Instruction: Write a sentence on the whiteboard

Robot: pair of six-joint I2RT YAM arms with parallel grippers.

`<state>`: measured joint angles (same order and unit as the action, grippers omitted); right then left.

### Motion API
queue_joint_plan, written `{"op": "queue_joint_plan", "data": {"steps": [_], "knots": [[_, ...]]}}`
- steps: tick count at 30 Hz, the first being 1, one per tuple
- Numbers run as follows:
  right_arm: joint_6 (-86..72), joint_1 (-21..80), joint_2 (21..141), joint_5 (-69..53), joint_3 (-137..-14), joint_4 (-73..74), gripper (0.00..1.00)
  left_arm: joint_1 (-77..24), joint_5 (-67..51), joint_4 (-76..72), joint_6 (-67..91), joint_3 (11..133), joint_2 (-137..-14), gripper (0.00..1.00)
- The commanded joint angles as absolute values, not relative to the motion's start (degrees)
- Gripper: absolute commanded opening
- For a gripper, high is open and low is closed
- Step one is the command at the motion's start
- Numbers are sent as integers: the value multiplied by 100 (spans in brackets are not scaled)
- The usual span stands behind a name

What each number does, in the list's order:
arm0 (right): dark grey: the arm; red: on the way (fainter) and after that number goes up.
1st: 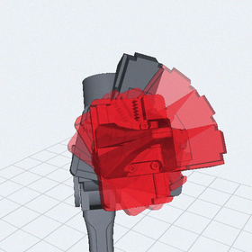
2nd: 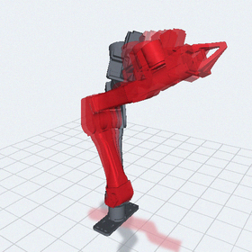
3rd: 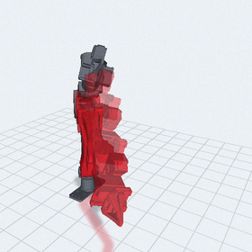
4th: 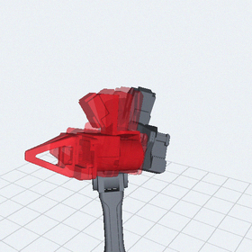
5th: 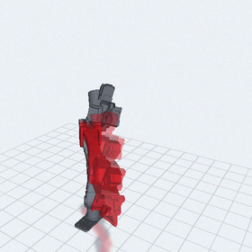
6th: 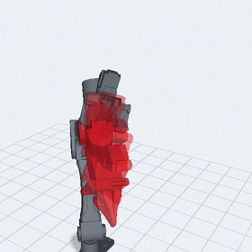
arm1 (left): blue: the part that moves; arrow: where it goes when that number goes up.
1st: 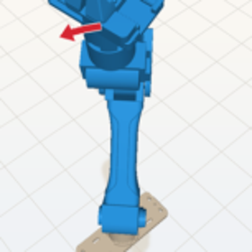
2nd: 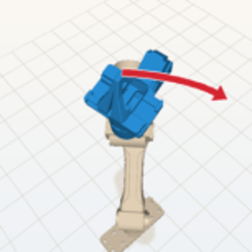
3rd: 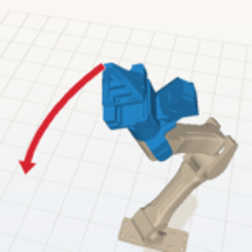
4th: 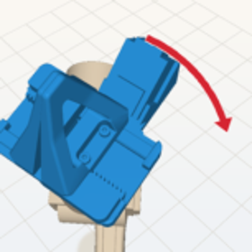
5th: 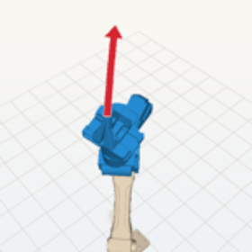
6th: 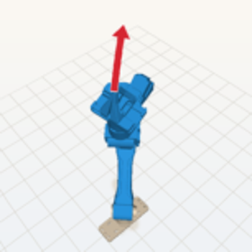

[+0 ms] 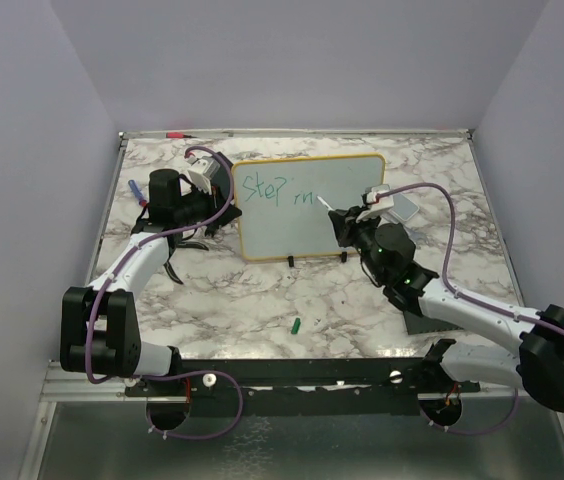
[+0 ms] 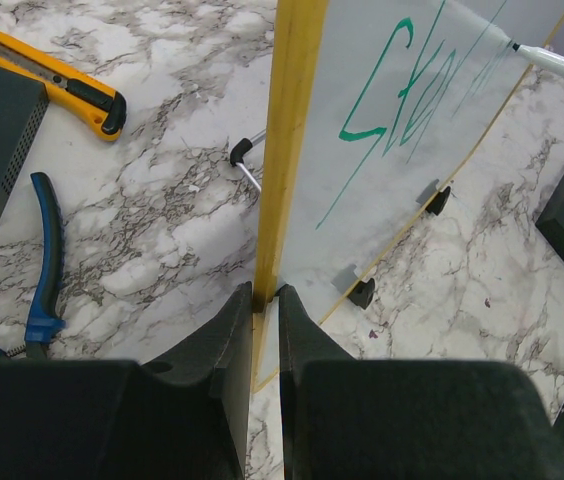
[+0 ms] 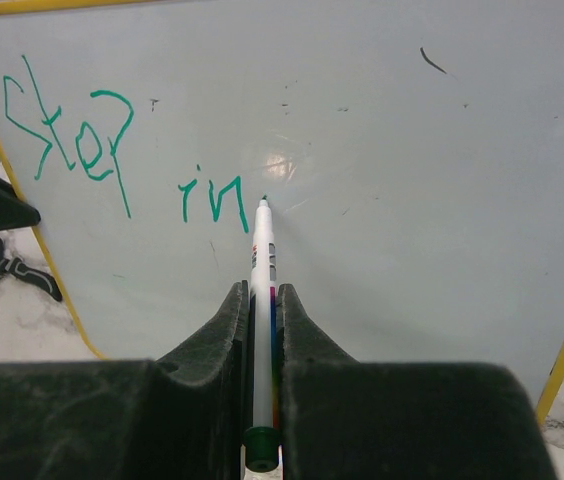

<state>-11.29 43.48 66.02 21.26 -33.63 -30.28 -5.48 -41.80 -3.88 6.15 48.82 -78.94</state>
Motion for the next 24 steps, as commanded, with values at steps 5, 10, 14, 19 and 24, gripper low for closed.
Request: {"op": "queue_joint_plan", "data": {"steps": [5,10,14,19,24], "knots": [[-1018,4336,6847,2056,-3609,-3240,1,-515,-4131,-537,580,4834,-7690,0],[-1050,4335,6810,2400,-3585,-3195,0,-514,-4132,-542,578,4834,-7690,0],[-1008,4329,6659,2710,-3509,-3136,1,-511,-4126,-538,580,4838,-7690,0],[-962,4329,6500,2880,-3438,-3059,1,-510,-4131,-544,573,4834,-7687,0],[-871,4328,6493,2594,-3459,-3070,1,-512,-4130,-542,585,4830,-7689,0]]}}
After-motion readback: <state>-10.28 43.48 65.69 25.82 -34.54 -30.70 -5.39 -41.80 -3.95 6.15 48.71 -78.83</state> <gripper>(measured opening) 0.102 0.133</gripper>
